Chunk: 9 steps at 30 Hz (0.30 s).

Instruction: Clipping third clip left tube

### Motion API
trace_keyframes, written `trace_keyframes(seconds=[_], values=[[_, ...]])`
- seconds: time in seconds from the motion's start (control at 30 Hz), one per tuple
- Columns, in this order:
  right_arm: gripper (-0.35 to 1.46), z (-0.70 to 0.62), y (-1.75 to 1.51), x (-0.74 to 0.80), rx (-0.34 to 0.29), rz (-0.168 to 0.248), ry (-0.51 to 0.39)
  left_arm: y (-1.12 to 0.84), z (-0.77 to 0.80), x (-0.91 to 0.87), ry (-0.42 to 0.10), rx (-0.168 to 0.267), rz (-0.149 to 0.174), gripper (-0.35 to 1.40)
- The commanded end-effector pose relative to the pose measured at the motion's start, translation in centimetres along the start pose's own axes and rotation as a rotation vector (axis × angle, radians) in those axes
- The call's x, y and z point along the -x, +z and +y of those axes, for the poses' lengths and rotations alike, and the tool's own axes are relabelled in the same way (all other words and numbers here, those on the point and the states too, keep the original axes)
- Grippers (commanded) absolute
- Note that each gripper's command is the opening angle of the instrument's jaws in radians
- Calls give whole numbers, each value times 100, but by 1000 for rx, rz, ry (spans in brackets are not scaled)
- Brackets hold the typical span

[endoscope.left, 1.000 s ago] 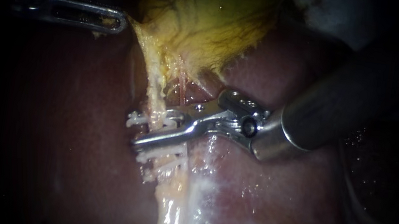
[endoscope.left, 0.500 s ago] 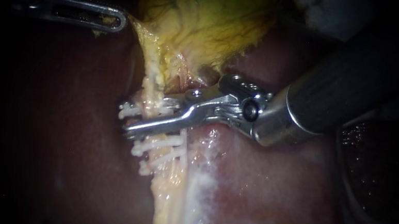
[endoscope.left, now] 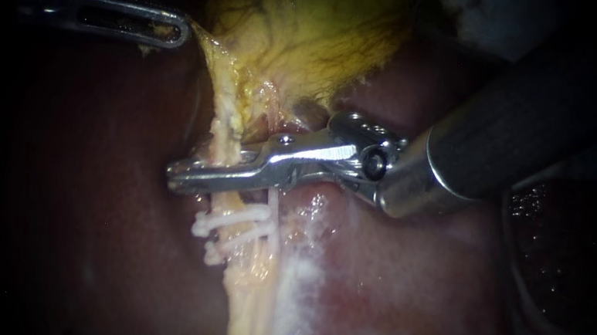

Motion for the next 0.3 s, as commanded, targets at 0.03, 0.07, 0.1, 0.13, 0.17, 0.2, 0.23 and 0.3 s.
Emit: trace_keyframes(seconds=[0.03,0.07,0.1,0.13,0.17,0.2,0.23,0.3], values=[[-35,1,0,2,-3,-1,-2,0,0,0,0,0,0,-35],[-35,3,-1,4,-4,-1,-3,0,0,0,0,0,0,-35],[-35,5,-1,5,-4,-2,-4,0,0,0,0,0,0,-35],[-35,6,-2,6,-3,-2,-5,0,0,0,0,0,0,-35],[-35,7,-2,6,-3,-2,-5,0,0,0,0,0,0,-35],[-35,8,-3,7,-2,-2,-6,0,0,0,0,0,0,-35],[-35,8,-4,6,-2,-2,-6,0,0,0,0,0,0,-35],[-35,9,-5,6,-1,-2,-6,0,0,0,0,0,0,-35]])
